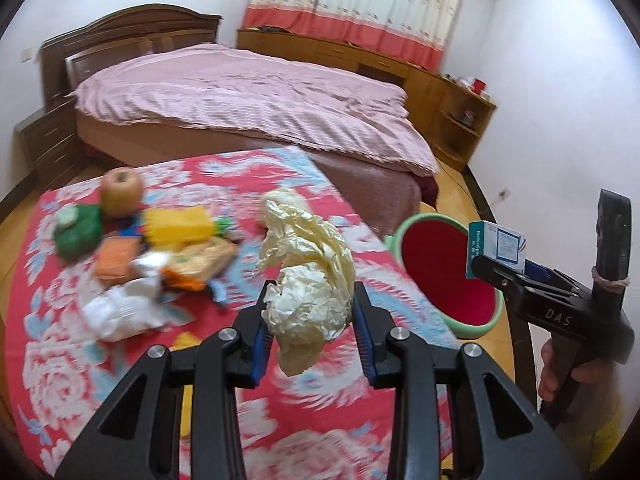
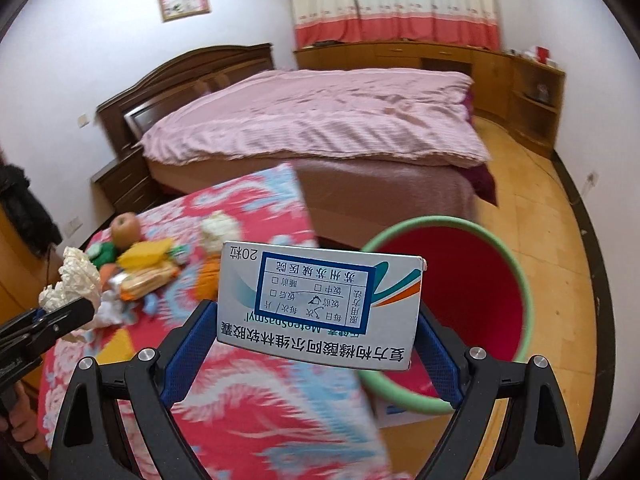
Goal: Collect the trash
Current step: 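Carry the medicine box over the red bucket and open the right tool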
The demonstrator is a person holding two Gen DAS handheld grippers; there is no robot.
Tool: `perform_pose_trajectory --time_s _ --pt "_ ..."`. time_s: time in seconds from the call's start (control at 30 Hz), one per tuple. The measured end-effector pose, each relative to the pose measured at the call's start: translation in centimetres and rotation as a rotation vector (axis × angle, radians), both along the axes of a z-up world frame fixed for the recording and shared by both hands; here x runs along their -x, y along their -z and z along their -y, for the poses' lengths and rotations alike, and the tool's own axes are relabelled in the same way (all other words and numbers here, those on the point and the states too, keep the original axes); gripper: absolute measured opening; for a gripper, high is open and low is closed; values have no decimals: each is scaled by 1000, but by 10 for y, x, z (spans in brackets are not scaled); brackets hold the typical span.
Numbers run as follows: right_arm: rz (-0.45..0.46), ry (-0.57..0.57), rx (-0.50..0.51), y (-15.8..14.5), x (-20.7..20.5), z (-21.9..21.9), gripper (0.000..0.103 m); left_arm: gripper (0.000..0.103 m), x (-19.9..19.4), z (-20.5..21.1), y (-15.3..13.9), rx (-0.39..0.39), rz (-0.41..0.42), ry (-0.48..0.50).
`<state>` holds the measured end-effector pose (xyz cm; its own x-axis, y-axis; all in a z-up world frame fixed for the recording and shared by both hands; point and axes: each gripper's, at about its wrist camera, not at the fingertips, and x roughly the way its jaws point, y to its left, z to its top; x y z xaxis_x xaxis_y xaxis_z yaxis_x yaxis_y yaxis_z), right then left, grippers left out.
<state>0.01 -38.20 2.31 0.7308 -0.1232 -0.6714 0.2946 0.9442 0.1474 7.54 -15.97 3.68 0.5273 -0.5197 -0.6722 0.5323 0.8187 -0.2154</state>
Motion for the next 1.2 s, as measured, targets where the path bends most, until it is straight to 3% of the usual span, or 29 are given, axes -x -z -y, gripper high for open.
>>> perform_pose_trajectory --time_s 0.33,0.67,0.87,1.2 --pt "-57 144 -66 41 9 82 94 36 -5 85 17 -61 5 115" --pt "-101 199 -135 74 8 116 95 36 -11 141 47 -104 -12 213" --pt "-93 217 -129 77 8 125 96 36 -13 156 58 -109 -34 243" --pt "8 293 -101 54 34 133 96 36 -4 185 70 -127 -46 324"
